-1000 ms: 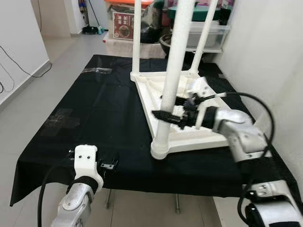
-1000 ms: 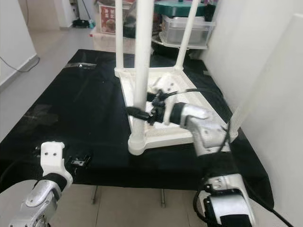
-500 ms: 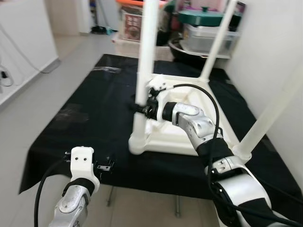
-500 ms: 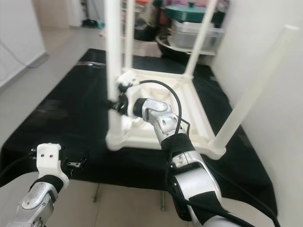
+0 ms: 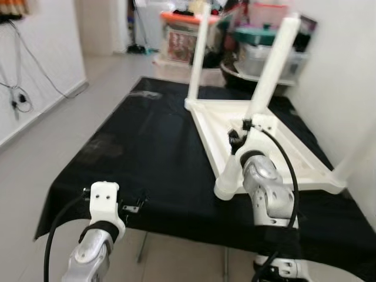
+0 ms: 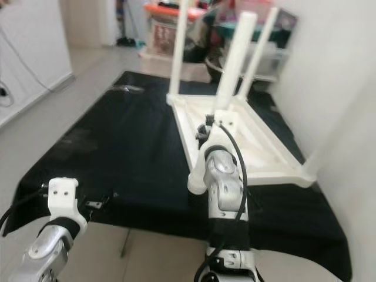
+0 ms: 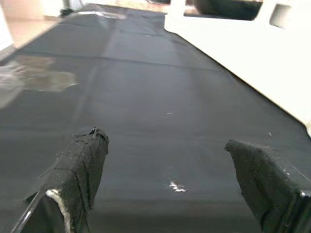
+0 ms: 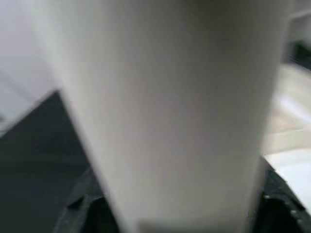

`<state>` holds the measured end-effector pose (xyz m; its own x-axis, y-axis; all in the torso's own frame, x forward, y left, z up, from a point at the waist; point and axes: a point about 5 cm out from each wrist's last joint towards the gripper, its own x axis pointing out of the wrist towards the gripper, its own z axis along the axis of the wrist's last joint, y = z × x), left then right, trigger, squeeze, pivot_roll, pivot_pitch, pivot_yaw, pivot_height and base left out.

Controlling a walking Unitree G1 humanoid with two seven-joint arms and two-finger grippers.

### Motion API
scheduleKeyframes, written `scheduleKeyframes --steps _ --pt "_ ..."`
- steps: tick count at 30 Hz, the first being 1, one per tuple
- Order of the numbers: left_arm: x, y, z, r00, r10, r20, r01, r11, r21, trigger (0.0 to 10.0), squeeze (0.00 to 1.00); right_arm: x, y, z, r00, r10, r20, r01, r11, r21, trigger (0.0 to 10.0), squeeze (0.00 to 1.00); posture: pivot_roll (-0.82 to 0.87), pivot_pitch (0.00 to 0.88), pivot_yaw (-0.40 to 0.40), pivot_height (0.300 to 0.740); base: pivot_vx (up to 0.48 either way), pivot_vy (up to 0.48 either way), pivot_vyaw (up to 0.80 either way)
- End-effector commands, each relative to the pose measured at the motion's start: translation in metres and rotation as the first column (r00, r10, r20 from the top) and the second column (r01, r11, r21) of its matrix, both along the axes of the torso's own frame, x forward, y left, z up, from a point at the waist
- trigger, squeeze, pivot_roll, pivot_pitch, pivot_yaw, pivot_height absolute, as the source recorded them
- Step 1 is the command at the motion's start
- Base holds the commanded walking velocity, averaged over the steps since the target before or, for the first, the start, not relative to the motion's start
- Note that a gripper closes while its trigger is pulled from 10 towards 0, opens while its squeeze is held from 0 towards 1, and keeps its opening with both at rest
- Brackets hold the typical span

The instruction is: Building children table

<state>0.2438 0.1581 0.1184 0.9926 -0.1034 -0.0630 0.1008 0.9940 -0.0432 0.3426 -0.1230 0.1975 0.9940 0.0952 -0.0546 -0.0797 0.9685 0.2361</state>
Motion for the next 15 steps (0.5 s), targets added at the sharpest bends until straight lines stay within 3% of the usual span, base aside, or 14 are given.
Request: scheduleKeyframes --steps 1,2,3,4,6,7,8,10,11,12,13,15 --pt "0.002 0.000 -0.002 1.000 -0.011 -0.015 0.011 1.000 0.001 10.0 0.00 0.004 0.023 0.014 0.961 0.255 0.106 -0.262 0.963 0.056 10.0 1.00 0.07 0.000 -0.078 0.740 0.000 0.000 0.00" --pt "0.002 0.000 -0.002 1.000 -0.011 -0.015 0.011 1.000 0.001 10.0 0.00 0.004 0.023 0.014 0.961 0.255 0.106 -0.262 0.963 0.056 10.0 1.00 0.07 0.000 -0.078 0.740 0.000 0.000 0.00" --pt "0.004 0.002 -0.001 1.000 -0.008 -0.010 0.008 1.000 0.001 10.0 0.00 0.008 0.024 0.033 0.877 0.441 0.189 -0.452 0.892 0.017 10.0 0.00 0.07 0.000 -0.079 0.740 0.000 0.000 0.00" --pt "0.004 0.002 -0.001 1.000 -0.008 -0.010 0.008 1.000 0.001 10.0 0.00 0.008 0.024 0.033 0.877 0.441 0.189 -0.452 0.892 0.017 10.0 0.00 0.07 0.000 -0.079 0.740 0.000 0.000 0.00" --pt "0.007 0.002 -0.001 1.000 -0.006 0.000 0.006 1.000 0.003 10.0 0.00 0.004 0.012 0.057 0.615 0.739 0.275 -0.732 0.665 -0.149 10.0 0.00 0.08 0.000 -0.091 0.740 0.000 0.000 0.00" --pt "0.008 0.002 -0.001 1.000 -0.007 0.002 0.007 1.000 0.004 10.0 0.00 0.001 0.007 0.059 0.536 0.800 0.270 -0.782 0.591 -0.198 10.0 0.00 0.08 0.000 -0.091 0.740 0.000 0.000 0.00" --pt "0.008 0.002 -0.001 1.000 -0.007 0.002 0.007 1.000 0.004 10.0 0.00 0.001 0.007 0.059 0.536 0.800 0.270 -0.782 0.591 -0.198 10.0 0.00 0.08 0.000 -0.091 0.740 0.000 0.000 0.00" --pt "0.008 -0.001 -0.001 1.000 -0.011 0.006 0.011 1.000 0.004 10.0 0.00 -0.001 0.006 0.050 0.490 0.844 0.217 -0.817 0.532 -0.223 10.0 0.00 0.10 0.000 -0.112 0.740 0.000 0.000 0.00" --pt "0.008 -0.001 -0.001 1.000 -0.011 0.006 0.011 1.000 0.004 10.0 0.00 -0.001 0.006 0.050 0.490 0.844 0.217 -0.817 0.532 -0.223 10.0 0.00 0.10 0.000 -0.112 0.740 0.000 0.000 0.00" --pt "0.008 -0.002 0.000 1.000 -0.007 0.012 0.007 1.000 0.005 10.0 0.00 0.000 0.015 0.032 0.463 0.876 0.139 -0.847 0.483 -0.224 10.0 0.00 0.11 0.000 -0.116 0.740 0.000 0.000 0.00" --pt "0.008 -0.002 0.001 1.000 -0.005 0.014 0.005 1.000 0.005 10.0 0.00 0.000 0.022 0.023 0.447 0.888 0.110 -0.860 0.460 -0.221 10.0 0.00 0.12 0.000 -0.122 0.740 0.000 0.000 0.00" --pt "0.008 -0.001 0.002 1.000 -0.004 0.016 0.004 1.000 0.005 10.0 0.00 0.000 0.026 0.019 0.438 0.894 0.100 -0.867 0.449 -0.218 10.0 0.00 0.12 0.000 -0.122 0.740 0.000 0.000 0.00"
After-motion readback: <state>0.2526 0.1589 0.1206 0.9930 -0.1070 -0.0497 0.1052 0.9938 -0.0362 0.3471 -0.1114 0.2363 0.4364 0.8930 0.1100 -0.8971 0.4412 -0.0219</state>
